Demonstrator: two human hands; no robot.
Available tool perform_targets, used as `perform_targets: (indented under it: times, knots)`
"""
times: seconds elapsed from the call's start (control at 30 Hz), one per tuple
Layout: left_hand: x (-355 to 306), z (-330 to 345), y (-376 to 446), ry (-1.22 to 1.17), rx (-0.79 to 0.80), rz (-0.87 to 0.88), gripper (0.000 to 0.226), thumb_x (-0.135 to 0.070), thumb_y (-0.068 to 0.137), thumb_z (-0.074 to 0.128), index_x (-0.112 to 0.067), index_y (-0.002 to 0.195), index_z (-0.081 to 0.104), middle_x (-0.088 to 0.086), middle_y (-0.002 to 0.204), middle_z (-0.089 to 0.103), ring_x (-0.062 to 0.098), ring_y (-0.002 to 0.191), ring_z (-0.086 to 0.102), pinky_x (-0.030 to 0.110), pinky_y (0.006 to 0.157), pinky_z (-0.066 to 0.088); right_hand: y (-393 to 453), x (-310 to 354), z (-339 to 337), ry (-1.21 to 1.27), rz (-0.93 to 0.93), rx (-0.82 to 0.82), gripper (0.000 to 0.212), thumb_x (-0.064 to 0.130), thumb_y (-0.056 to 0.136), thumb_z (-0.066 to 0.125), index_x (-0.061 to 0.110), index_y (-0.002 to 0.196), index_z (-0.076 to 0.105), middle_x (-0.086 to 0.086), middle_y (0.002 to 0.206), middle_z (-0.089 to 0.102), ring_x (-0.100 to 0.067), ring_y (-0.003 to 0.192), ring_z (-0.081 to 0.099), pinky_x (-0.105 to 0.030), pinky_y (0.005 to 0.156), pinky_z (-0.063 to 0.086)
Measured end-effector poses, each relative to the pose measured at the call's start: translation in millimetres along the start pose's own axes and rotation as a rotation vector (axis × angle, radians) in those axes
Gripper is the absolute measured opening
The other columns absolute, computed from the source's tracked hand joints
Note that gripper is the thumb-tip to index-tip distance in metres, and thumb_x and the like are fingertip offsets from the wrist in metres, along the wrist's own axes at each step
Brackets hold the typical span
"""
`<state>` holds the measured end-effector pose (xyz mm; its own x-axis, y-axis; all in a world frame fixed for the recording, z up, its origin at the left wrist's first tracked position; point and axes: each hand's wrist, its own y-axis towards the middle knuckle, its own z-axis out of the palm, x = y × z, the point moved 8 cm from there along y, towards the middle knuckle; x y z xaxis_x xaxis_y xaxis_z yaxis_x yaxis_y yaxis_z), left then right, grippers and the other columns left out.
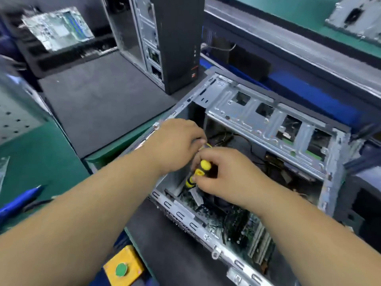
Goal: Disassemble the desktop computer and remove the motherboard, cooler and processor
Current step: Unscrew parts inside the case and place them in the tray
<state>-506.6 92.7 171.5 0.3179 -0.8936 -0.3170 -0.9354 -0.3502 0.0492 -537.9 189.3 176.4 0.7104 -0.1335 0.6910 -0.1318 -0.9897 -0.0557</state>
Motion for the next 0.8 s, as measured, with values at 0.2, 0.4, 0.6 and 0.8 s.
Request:
perform_targets:
  times: [0.2,0.4,0.6,0.8]
  knots:
    - [8,0,-1,-0.07,-0.038,-0.015,0.026,-0.025,0.099,0.043,-0.023,0.097,0.069,-0.003,0.093,0.064,0.021,0.095,0.055,0.039,0.088,0.041,8,-12,16,-0.035,-0.036,-0.003,0.016,0.029,0.081,0.072,0.018,0.082,0.06,0.002,0.077,0.059,-0.018,0.076,0.055,-0.041,0.07,0.048]
    - [8,1,-1,-0.056,-0.044,-0.015,0.028,-0.024,0.099,0.041,-0.022,0.098,0.069,-0.004,0.093,0.062,0.021,0.096,0.053,0.035,0.088,0.037,10,-9,30,-0.135,-0.077,0.038,0.033,0.035,0.084,0.069,0.015,0.074,0.045,0.002,0.074,0.048,-0.018,0.07,0.045,-0.042,0.065,0.044]
    - [6,1,0,-0.031,-0.015,-0.021,0.03,-0.024,0.1,0.038,-0.024,0.1,0.068,-0.003,0.094,0.061,0.021,0.097,0.053,0.037,0.09,0.037,11,-7,30,-0.144,-0.085,0.045,0.033,0.035,0.085,0.068,0.013,0.076,0.047,0.0,0.076,0.049,-0.02,0.071,0.046,-0.042,0.066,0.043]
    - [6,2,0,-0.032,-0.006,-0.027,0.029,-0.023,0.1,0.039,-0.024,0.1,0.068,-0.004,0.095,0.061,0.02,0.098,0.053,0.037,0.092,0.037,10,-6,30,-0.142,-0.089,0.042,0.034,0.035,0.086,0.068,0.014,0.075,0.044,0.003,0.075,0.047,-0.02,0.071,0.046,-0.043,0.066,0.044]
